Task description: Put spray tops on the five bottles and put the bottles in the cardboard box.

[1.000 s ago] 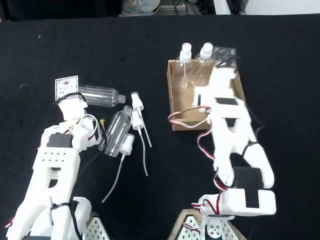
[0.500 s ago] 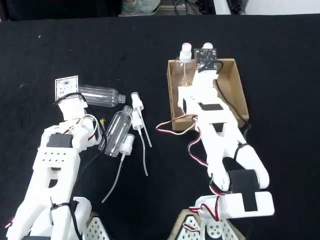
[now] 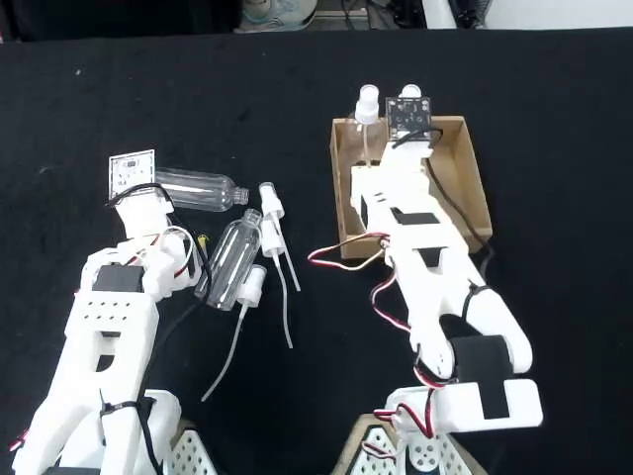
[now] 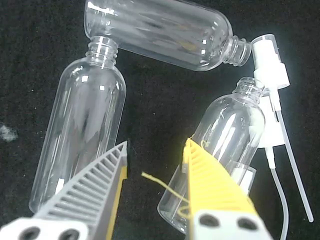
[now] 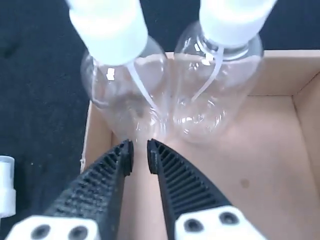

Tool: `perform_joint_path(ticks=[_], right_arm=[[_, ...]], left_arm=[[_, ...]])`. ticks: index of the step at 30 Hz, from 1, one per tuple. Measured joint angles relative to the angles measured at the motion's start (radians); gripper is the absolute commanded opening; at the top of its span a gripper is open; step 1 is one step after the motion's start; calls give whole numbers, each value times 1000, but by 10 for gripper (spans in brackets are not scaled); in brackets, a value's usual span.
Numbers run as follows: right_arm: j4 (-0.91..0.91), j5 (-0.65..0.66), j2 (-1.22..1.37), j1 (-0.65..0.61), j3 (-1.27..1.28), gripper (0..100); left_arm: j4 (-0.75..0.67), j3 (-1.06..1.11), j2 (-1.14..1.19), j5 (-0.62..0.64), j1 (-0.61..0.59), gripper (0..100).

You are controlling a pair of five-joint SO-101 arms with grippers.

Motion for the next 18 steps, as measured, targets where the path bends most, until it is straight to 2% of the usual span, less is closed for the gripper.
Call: perform_joint_path(ticks=[9, 14, 18], right_arm=[[6, 0, 0, -2, -6, 21], [115, 0, 64, 0, -112, 21], [120, 0, 129, 0, -158, 21]], left_arm=[[0, 0, 0, 0, 0, 177], [0, 0, 0, 0, 0, 177], [0, 0, 0, 0, 0, 177]])
